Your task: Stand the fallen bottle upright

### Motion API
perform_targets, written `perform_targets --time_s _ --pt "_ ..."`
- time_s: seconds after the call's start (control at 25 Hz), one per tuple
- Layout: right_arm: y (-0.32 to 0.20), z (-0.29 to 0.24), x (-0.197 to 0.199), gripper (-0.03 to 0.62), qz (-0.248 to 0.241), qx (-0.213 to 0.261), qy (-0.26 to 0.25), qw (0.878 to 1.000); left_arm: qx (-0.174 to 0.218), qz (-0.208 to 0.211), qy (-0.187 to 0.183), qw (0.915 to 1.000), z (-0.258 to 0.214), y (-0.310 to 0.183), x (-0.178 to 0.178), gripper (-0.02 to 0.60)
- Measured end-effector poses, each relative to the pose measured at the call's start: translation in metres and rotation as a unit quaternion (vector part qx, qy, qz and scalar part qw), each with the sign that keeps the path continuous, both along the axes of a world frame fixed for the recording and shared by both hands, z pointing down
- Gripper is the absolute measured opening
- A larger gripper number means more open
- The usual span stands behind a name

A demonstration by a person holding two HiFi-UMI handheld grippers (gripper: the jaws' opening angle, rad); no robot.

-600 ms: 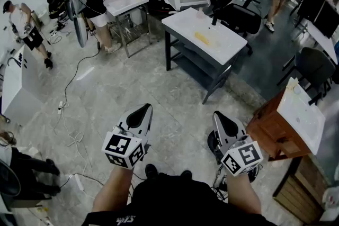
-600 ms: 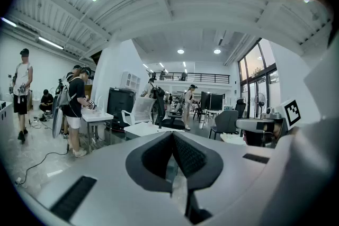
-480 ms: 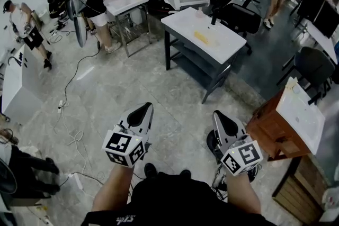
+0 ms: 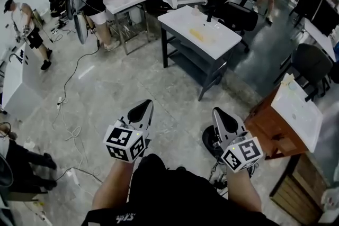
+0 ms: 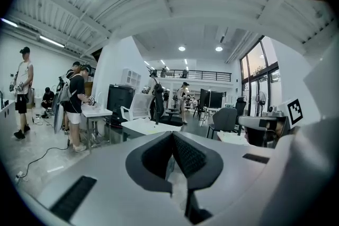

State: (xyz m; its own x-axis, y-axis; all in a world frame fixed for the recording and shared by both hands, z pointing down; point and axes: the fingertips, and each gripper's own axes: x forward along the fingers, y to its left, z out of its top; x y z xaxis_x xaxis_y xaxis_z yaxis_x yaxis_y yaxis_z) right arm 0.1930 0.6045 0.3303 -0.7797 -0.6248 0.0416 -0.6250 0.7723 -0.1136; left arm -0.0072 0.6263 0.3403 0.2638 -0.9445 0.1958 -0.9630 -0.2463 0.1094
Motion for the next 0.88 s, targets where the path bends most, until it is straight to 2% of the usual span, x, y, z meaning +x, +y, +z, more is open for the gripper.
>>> perform_targets --time_s 0.24,0.4,0.72,0.88 --pt "-0.004 0.005 0.009 0.011 0.002 -0.010 -0.012 1.000 0.002 0.006 -0.002 1.0000 0.006 -0.005 0.011 0.015" --pt "-0.024 0.013 0.003 0.011 0.012 -0.024 -0.017 0.999 -0.004 0.015 0.007 0.9999 0.016 -0.028 0.005 0.015" --pt "-0.105 0.039 -0.020 0.012 0.050 -0.056 0.005 0.997 -0.019 0.034 0.028 0.9988 0.040 -0.117 -0.028 0.015" --pt "-0.167 0.046 -0.055 0.012 0.060 -0.073 0.015 0.995 -0.023 0.049 0.025 0.9982 0.047 -0.178 -0.059 0.015"
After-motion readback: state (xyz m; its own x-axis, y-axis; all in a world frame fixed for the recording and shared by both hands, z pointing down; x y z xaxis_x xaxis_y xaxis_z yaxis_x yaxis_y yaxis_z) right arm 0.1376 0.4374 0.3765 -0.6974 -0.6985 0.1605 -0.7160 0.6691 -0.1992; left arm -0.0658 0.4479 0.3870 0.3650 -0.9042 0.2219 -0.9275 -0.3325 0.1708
